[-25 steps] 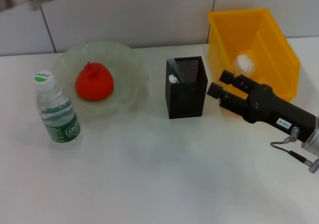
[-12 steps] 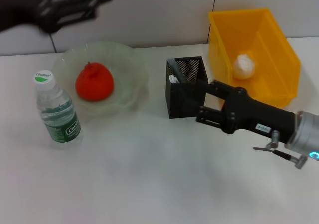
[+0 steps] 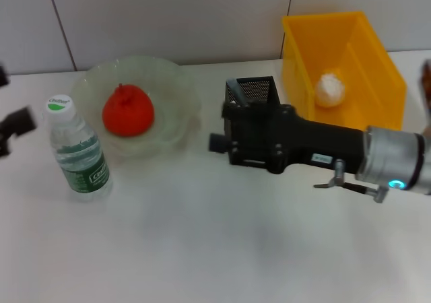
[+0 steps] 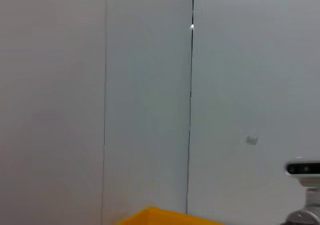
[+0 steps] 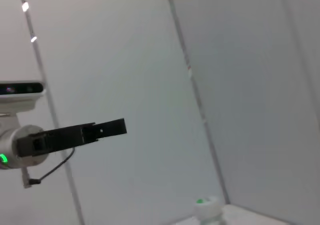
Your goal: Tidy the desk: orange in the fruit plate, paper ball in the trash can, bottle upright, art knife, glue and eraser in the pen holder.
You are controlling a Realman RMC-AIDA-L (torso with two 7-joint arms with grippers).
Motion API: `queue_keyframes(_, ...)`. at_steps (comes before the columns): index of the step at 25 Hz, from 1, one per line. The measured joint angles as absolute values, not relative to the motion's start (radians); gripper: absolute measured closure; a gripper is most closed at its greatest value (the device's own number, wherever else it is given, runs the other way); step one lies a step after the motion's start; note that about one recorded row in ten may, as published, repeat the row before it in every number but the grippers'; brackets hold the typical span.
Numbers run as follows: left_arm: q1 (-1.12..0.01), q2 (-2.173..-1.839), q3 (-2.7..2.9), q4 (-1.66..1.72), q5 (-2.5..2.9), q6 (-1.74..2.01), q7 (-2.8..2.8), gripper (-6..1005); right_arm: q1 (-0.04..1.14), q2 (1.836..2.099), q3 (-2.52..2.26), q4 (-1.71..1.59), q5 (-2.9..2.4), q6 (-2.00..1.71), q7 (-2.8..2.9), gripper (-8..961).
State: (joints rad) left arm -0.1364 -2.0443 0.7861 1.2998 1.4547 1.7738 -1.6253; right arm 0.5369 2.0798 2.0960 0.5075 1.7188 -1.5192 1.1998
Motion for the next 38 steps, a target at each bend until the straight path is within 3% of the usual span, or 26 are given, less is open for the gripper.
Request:
queue_keyframes(14, -0.110, -2.044, 0.688, 1.147, 1.650, 1.895, -1.435, 212, 0.576, 2.079, 1.885, 0.847, 1.589, -1.445, 1.550, 220)
queue_keyframes(23, -0.109, -2.026, 0.681, 1.120, 1.680, 1.909, -1.439, 213, 0.581, 2.078, 1.763, 0.984, 1.462, -1.418, 1.680, 220)
queue_keyframes(31, -0.145, -1.994, 0.688, 1.103, 1.679, 1.960, -1.441, 213, 0.515, 2.082, 1.758, 1.006, 1.477, -1.431, 1.583, 220)
queue_keyframes(38, -0.240, -1.938, 0.748, 0.993, 1.687, 1.985, -1.402, 214, 0.472, 2.082, 1.768, 1.000, 1.512, -1.476, 1.514, 220)
